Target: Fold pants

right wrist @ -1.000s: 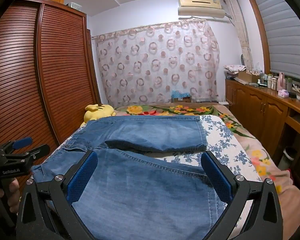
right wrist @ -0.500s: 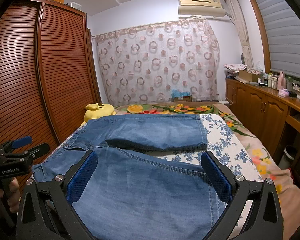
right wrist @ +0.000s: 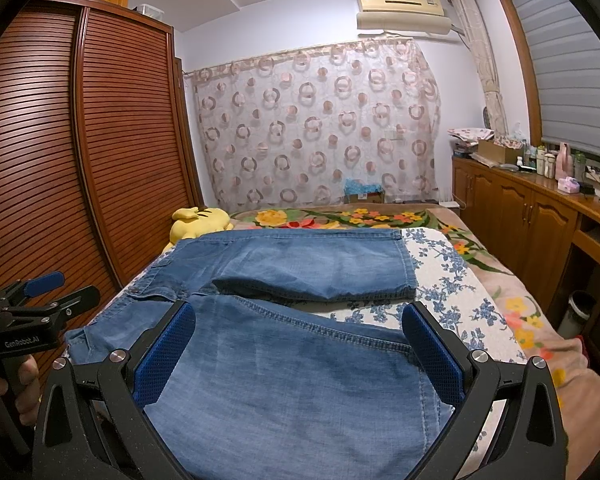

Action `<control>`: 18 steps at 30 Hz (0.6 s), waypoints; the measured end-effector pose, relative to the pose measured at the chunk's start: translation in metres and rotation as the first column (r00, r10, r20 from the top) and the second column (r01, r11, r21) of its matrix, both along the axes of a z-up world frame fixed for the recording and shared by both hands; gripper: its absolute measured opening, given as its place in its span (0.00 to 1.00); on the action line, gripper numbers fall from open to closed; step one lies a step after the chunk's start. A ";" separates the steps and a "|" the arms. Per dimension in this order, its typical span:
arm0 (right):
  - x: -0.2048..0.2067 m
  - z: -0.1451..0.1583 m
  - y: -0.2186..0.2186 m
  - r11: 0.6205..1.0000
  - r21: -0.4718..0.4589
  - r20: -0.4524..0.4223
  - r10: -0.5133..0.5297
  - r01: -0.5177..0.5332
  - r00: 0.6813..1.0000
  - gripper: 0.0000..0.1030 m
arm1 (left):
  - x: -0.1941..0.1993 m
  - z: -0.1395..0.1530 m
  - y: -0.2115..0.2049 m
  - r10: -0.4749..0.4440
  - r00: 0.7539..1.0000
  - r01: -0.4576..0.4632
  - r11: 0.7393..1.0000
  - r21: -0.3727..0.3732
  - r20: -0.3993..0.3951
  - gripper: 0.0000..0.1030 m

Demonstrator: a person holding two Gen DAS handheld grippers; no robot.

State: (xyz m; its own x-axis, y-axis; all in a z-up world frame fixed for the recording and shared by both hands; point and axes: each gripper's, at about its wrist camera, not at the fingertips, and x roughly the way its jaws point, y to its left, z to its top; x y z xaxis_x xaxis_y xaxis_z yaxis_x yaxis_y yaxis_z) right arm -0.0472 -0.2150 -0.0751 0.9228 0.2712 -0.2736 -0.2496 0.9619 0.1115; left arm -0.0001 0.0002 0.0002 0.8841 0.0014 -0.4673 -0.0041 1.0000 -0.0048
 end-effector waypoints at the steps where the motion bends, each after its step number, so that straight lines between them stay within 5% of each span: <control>1: 0.000 0.000 0.000 1.000 -0.001 0.001 -0.001 0.001 1.000 1.00 | 0.000 0.000 0.000 0.000 1.000 0.000 1.000 0.001 0.001 1.00; 18: 0.000 -0.001 0.000 1.000 0.001 -0.001 0.002 -0.002 1.000 1.00 | 0.000 0.000 0.000 0.000 1.000 0.000 1.000 0.002 0.002 1.00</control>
